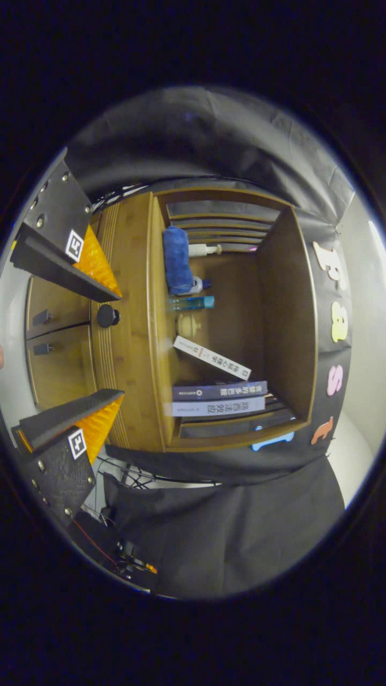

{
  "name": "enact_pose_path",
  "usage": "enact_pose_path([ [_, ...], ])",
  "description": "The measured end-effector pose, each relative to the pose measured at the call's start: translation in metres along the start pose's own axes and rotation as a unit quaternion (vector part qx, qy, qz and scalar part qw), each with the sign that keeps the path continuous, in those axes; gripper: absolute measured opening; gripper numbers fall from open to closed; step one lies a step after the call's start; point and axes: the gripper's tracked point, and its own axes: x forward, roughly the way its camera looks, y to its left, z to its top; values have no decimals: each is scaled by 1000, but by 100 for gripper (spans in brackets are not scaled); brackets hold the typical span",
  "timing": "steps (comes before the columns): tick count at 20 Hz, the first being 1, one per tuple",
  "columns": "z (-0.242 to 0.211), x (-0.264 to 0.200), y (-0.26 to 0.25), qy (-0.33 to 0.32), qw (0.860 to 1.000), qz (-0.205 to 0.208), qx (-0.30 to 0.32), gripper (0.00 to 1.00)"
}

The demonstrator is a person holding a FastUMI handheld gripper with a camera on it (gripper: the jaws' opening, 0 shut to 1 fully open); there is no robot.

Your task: Pull open the drawer, take out the items inside it, and place them on the countertop above the cabinet.

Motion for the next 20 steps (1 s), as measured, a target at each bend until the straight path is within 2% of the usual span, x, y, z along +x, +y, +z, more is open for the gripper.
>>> enact_pose_path([
  [8,-46,61,36,61,997,38,-32,97],
  [14,-66,83,65,78,994,62,-50,98],
  [20,-71,105,60,76,995,38,-46,97],
])
